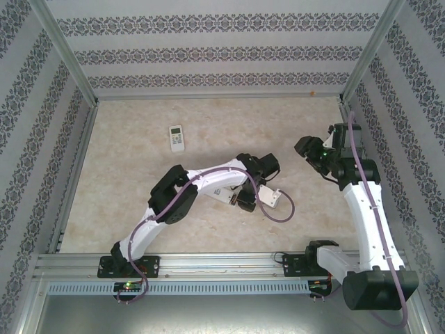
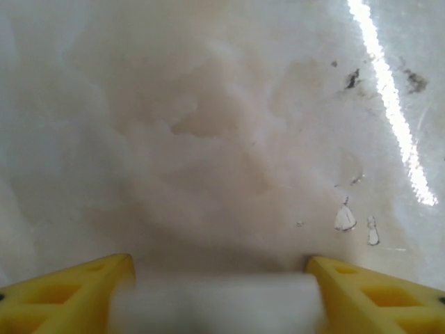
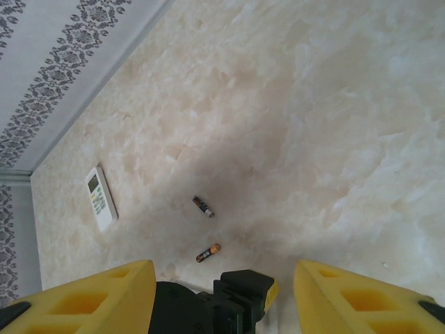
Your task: Load the batteries into the remote control
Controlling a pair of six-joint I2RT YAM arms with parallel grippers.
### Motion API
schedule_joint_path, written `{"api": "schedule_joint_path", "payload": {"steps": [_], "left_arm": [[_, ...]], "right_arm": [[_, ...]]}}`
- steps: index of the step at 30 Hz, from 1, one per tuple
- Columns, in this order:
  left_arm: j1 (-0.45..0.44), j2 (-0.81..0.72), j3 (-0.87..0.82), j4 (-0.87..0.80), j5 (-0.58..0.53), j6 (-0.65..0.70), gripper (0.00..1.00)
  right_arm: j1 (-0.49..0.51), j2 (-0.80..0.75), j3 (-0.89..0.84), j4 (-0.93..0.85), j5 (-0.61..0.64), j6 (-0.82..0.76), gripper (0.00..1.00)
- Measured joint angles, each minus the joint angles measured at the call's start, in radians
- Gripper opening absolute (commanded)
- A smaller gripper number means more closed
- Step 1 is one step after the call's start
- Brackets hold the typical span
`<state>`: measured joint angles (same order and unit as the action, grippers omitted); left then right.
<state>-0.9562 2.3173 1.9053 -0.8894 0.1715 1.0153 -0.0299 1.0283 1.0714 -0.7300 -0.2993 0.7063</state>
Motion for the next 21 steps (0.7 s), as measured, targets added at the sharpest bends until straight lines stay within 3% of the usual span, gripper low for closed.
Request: {"api": "schedule_joint_path", "payload": {"steps": [3, 7, 10, 13, 16, 19, 21], "left_arm": [[0.0, 0.0, 0.005, 0.003, -0.004, -0.02, 0.92], [0.003, -0.049, -0.013, 0.015, 0.037, -0.067, 0.98], [0.024, -0.238, -0.161, 0.126, 0.122, -0.18, 1.0], [0.101, -0.533, -0.38, 0.335, 0.197, -0.438, 1.0], [0.28, -0.779, -0.537, 0.547, 0.233, -0.786, 1.0], [0.493, -0.903, -0.647, 0.665, 0.227, -1.114, 1.0], [0.563, -0.928, -0.719, 0.679, 0.22, -1.253, 1.0]], "right_arm": [[-0.001, 0.001, 0.0, 0.0, 0.002, -0.033, 0.6], [-0.001, 0.011, 0.0, 0.021, 0.026, -0.152, 0.68], [-0.001, 0.032, -0.002, 0.064, 0.027, -0.322, 0.71], [0.007, 0.045, -0.034, 0.116, 0.005, -0.553, 0.72], [0.052, 0.076, -0.083, 0.129, -0.003, -0.789, 0.73], [0.14, 0.139, -0.136, 0.107, -0.037, -1.041, 0.76], [0.231, 0.177, -0.19, 0.092, -0.047, -1.202, 0.85]]}}
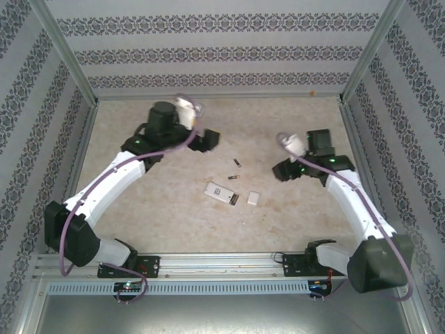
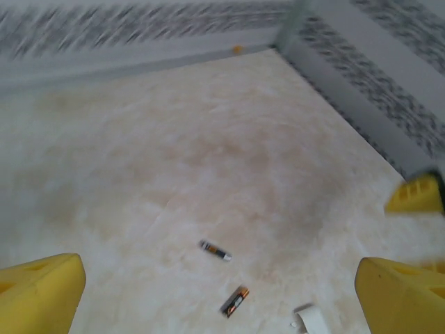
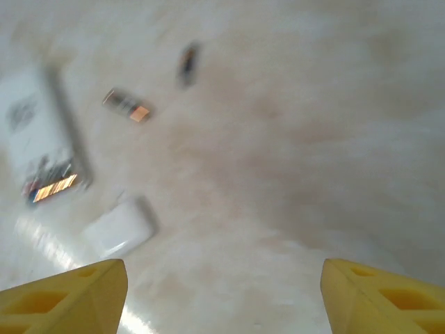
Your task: Load the batteries into the remote control
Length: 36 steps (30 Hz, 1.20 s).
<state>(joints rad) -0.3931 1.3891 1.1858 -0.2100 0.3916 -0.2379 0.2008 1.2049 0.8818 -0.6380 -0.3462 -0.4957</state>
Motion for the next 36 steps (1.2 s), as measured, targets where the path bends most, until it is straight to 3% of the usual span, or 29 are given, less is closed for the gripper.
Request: {"api": "schedule_joint_path", "payload": {"steps": [2, 8, 14, 23, 36], "left_arm": [[0.008, -0.003, -0.067, -0.004, 0.002, -0.08, 1.0], [-0.005, -0.009, -0.177, -0.023, 0.023, -0.209, 1.0], [-0.005, -0.071, -0.216, -0.009, 0.028, -0.235, 1.0], [-0.005, -0.083, -0.274, 0.032, 0.053, -0.246, 1.0], [-0.005, -0.085, -0.277, 0.032, 0.049, -0.237, 1.0]], "right_arm": [[0.076, 0.018, -0.057, -0.002, -0.004, -0.117, 0.94], [0.208, 0.144, -0.106, 0.006, 0.018, -0.314, 0.96], [0.242, 0.253, -0.106, 0.088, 0.092, -0.361, 0.94], [0.267, 0.357, -0.075, 0.123, 0.117, -0.367, 0.84], [0.308, 0.46, 0.027, 0.089, 0.108, -0.312, 0.54]]}}
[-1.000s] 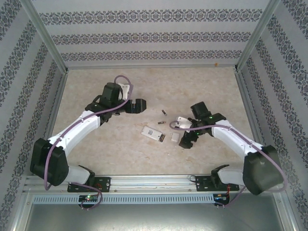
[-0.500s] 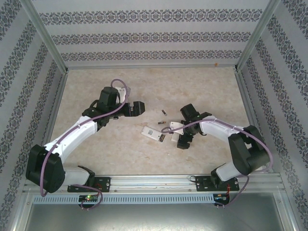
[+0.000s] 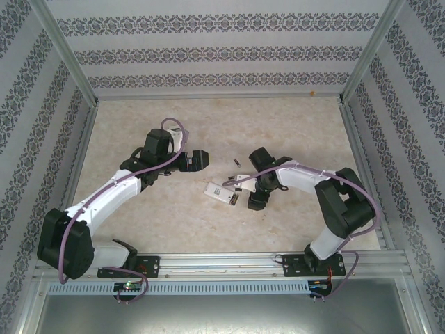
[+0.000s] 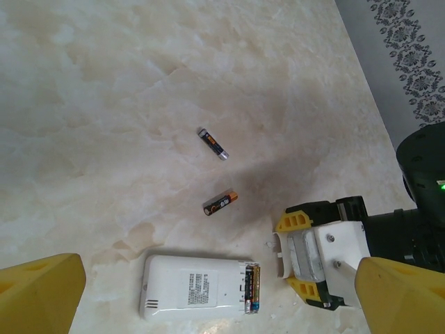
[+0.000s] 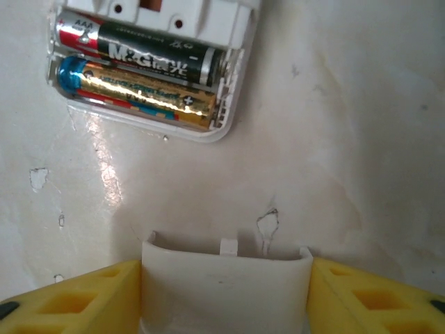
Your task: Load the batteries into the remote control
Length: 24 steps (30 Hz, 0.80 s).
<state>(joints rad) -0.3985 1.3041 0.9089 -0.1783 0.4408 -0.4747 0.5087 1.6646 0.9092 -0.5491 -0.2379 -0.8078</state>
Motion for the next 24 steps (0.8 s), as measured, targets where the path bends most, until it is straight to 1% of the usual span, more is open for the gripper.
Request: {"api": "schedule_joint_path", "payload": {"steps": [5, 8, 13, 16, 19, 24], "left_arm": [[-0.001, -0.004, 0.0, 0.0, -0.009, 0.003, 1.0], [-0.001, -0.004, 0.0, -0.001, -0.033, 0.007, 1.0], [-0.001, -0.007, 0.0, 0.0, -0.073, 0.01, 1.0], [-0.001, -0.009, 0.0, -0.001, -0.107, 0.005, 1.0], [-0.001, -0.01, -0.002, 0.0, -0.134, -0.005, 1.0], [-0.001, -0.01, -0.017, -0.001, -0.158, -0.01, 1.0]], "right_arm": [[0.0, -0.006, 0.001, -0.009, -0.002, -0.005, 0.52], [0.003, -0.035, 0.001, -0.024, -0.006, 0.006, 0.53], [0.052, -0.116, 0.019, -0.022, -0.022, 0.09, 0.54], [0.1, -0.129, 0.048, -0.006, -0.033, 0.172, 0.54], [0.137, -0.112, 0.079, 0.021, -0.036, 0.256, 0.54], [0.165, -0.003, 0.147, 0.038, -0.036, 0.345, 0.54]]}}
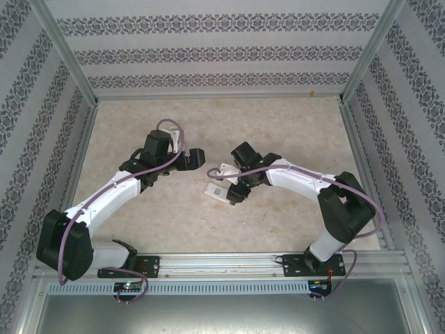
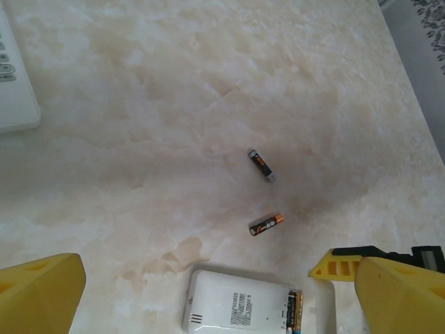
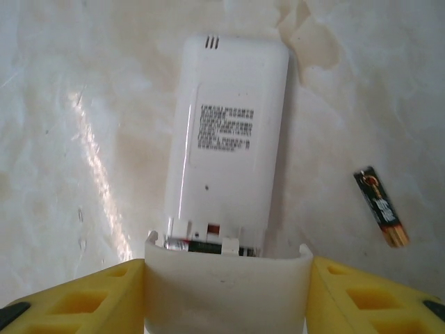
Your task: Load the batteries into the remote control
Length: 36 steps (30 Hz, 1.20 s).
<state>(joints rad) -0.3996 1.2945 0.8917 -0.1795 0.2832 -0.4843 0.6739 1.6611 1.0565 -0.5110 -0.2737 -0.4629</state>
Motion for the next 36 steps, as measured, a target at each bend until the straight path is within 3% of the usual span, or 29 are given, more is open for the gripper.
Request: {"api": "schedule_joint_path", "payload": {"steps": [6, 36], "left_arm": [[0.0, -0.005, 0.0, 0.0, -0.008, 0.0, 1.0], [0.0, -0.009, -0.009, 0.001, -0.008, -0.008, 1.0]], "right_arm": [[0.016, 0.08, 0.017, -0.012, 0.016, 0.024, 0.55], [0.038, 0.126, 0.055, -0.082, 0.05, 0.043, 0.66]]}}
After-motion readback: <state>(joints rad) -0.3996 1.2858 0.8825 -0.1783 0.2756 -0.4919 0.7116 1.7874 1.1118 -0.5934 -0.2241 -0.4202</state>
